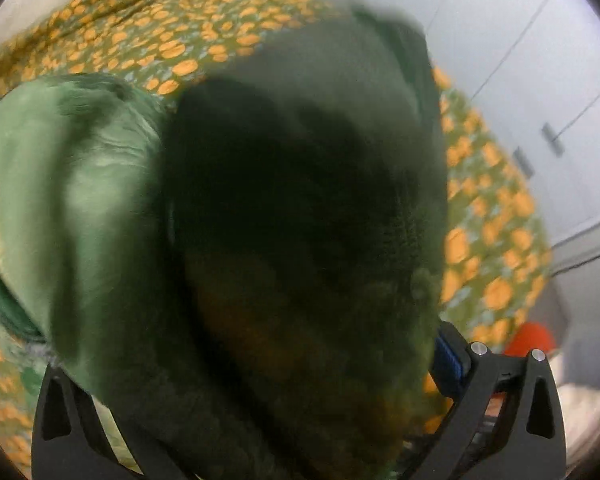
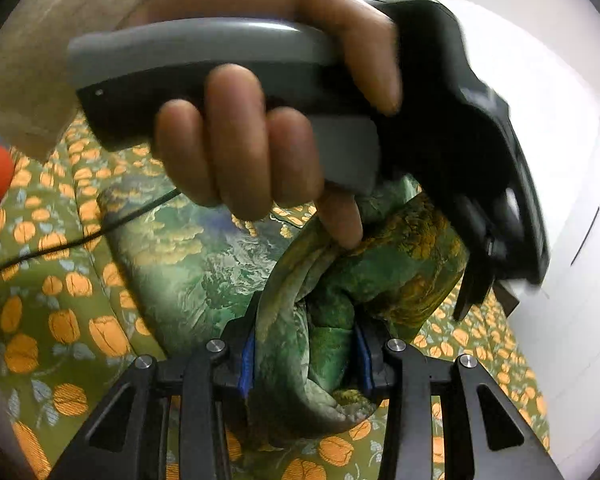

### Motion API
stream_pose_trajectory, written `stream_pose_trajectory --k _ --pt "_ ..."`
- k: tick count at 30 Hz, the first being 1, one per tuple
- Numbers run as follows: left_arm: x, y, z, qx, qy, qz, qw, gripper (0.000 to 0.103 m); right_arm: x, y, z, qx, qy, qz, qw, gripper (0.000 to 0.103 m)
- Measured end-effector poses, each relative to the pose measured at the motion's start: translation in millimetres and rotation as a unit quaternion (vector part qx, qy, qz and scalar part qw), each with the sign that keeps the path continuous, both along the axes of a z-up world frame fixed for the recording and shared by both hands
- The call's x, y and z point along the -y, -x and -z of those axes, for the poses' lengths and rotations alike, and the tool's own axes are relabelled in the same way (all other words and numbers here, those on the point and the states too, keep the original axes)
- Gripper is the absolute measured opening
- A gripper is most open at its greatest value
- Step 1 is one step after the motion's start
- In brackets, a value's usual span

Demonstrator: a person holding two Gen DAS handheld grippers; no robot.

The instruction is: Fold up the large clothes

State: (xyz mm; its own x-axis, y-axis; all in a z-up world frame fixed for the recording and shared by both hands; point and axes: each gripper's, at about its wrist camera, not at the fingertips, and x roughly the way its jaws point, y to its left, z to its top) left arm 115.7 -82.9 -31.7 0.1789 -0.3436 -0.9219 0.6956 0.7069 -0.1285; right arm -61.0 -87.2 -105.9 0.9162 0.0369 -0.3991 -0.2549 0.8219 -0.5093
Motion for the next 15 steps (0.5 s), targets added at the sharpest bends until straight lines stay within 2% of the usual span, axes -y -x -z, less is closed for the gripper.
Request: stream_pose_trajectory --k 2,3,4,7,9,12,15 --pt "1 0 4 0.011 -0.015 -0.006 0.9998 0.076 1 1 2 0.0 -0.004 -0.002 1.0 0.039" --pt "-1 -3 4 0.006 -0.013 -0.009 0.9999 0.05 4 1 2 0.0 -0.008 -0.002 1.0 0.039" --pt "-4 -7 4 -0.003 -0.006 -0.011 0.9999 0.037 6 1 3 0.0 -0.014 0.0 1.0 0.039" --pt "-15 -13 -4 -0.011 0.012 -0.012 0.9998 0.028 24 2 0 0.003 -0.05 0.003 0.999 0.046" --pt "-25 -14 -14 0.002 0.015 -0.011 0.9998 0.027 31 9 -8 0.007 -0.075 -0.006 0.997 0.063" --pt "-48 -20 -28 0.009 0.024 -0.011 0.9996 0.027 40 28 -25 0.025 -0.117 -0.016 0.993 0.079" --pt "-89 -31 -40 0.016 0.032 -0.023 0.9991 0.027 48 45 -41 0.037 -0.159 -0.023 0.986 0.083"
